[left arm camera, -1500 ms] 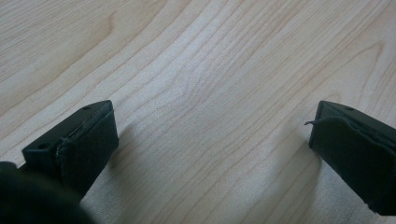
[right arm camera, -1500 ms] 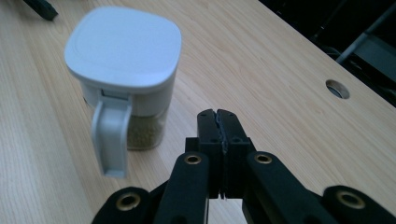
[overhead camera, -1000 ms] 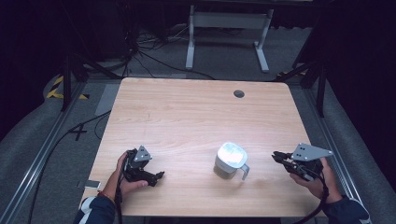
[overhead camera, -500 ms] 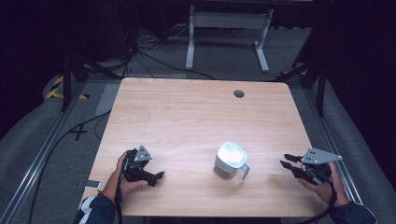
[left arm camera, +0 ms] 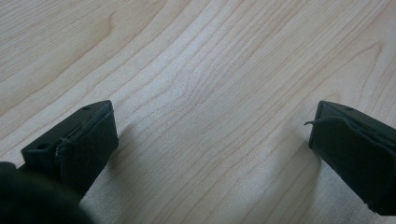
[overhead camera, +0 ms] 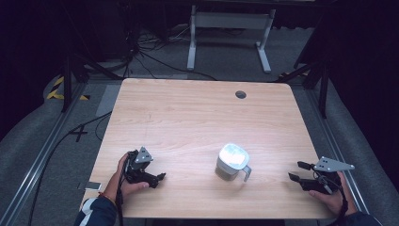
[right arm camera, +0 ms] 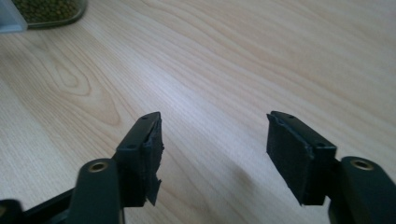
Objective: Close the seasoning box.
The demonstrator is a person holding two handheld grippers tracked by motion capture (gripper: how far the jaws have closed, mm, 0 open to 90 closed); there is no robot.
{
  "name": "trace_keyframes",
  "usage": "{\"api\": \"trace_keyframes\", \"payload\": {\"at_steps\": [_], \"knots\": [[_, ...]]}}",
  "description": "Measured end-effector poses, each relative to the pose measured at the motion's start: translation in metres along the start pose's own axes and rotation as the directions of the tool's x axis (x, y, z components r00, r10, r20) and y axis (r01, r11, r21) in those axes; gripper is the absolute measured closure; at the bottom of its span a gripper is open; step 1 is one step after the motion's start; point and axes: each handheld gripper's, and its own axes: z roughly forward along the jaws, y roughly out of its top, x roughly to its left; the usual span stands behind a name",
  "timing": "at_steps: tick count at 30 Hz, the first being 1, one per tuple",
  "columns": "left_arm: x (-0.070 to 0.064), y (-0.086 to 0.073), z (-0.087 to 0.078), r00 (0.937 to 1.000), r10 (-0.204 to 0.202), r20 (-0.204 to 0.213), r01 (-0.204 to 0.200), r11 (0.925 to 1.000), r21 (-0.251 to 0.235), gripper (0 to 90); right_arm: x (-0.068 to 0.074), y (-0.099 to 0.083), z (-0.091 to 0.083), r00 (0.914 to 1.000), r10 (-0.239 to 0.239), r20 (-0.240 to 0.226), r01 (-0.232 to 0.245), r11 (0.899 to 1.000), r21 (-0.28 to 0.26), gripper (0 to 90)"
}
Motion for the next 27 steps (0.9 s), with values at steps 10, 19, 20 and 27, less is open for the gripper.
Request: {"api": "trace_keyframes", "payload": {"at_steps": [10,19,20,27], "knots": [[0.000,0.000,0.000,1.0000,0.001,0.000,-0.001,1.0000,0.000,1.5,-0.004,-0.013,0.007,0.9958,0.080,0.045,-0.082,0.996,0.041,25.3],[0.000,0.000,0.000,1.0000,0.001,0.000,-0.001,1.0000,0.000,1.5,-0.003,-0.013,0.007,0.9953,0.081,0.054,-0.083,0.996,0.042,24.1],[0.000,0.000,0.000,1.0000,0.001,0.000,-0.001,1.0000,0.000,1.5,-0.003,-0.013,0.007,0.9952,0.082,0.054,-0.084,0.996,0.042,24.0],[0.000,0.000,0.000,1.0000,0.001,-0.001,-0.001,1.0000,0.000,1.5,-0.004,-0.013,0.007,0.9948,0.085,0.057,-0.087,0.995,0.045,22.9]]}}
